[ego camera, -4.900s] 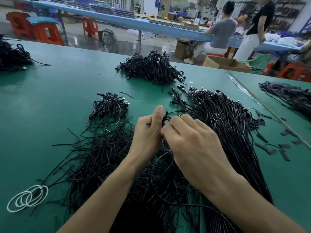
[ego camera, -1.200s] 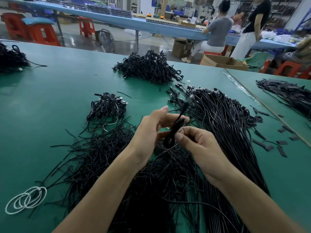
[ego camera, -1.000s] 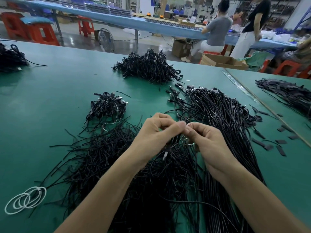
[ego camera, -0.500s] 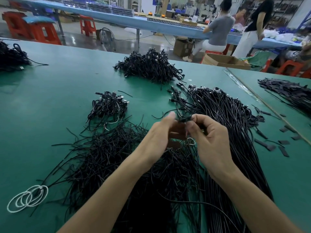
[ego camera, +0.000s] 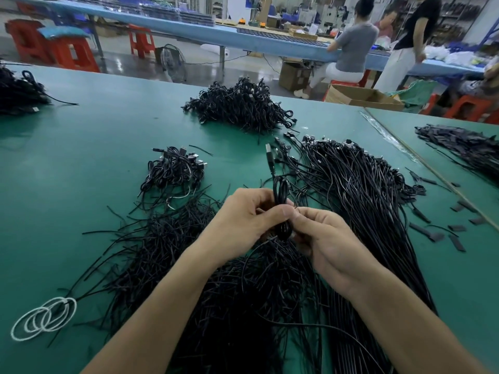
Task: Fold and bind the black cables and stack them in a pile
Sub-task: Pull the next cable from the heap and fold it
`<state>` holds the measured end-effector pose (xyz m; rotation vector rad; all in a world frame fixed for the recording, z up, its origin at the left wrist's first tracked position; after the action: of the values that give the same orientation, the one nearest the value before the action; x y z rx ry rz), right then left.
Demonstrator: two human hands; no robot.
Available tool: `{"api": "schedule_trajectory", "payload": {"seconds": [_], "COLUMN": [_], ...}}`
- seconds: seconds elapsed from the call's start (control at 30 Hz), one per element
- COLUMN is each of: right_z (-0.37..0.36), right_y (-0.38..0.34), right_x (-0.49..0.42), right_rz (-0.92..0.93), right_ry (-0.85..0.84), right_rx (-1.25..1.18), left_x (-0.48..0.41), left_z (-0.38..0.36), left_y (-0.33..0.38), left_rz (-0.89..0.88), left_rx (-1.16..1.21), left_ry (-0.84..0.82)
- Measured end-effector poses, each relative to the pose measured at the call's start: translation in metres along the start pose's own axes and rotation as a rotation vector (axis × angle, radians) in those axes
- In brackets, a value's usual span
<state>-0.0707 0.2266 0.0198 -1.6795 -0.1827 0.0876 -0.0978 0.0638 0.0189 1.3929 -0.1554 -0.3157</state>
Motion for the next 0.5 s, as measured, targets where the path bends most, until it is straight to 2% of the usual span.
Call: {"api": "schedule_trajectory", "payload": {"seconds": [0.1,0.17,0.23,0.3,0.4,0.5], "right_z": [0.002,0.011,0.026,0.043,0.052,0.045], "right_y": [0.007,0.01,0.014,0.017,0.017,0.023], "right_x": [-0.007,-0.015,-0.027,-0.04,-0.059,-0.073], "right_rz": [-0.069,-0.049,-0.013,0.028,-0.001,-0.139], "right_ry": [0.042,0.138,0.291,0.399,0.333,0.242], "right_rx": [-0.071,0.009,0.209,0.51,0.867,1.035], "left_x": [-0.002,-0.006,-0.015,-0.027,-0.044,-0.057], "left_z": [0.002,0.013,0.033,0.061,0.099,0.123], "left_y": [-0.001,-0.001,-0.008,-0.018,-0.033,-0.05], "left_rz": [-0.066,-0.05,0.025,0.083,0.081,0.167], "left_rx": [-0.132,-0.158,-0.139,-0.158,-0.28,-0.435], "left_ry": [0.076,0.141,0.295,0.509,0.794,0.9]}}
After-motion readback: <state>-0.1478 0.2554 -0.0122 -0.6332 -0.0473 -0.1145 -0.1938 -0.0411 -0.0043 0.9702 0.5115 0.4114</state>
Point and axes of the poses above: each hand's wrist, its own x-axis away from the middle knuckle, its own z-axis out of the back of the hand, y = z × x, the point moved 1 cm from there along -x, towards the middle knuckle, and after that the axes turned 4 degrees about z, right-handed, at the moved point
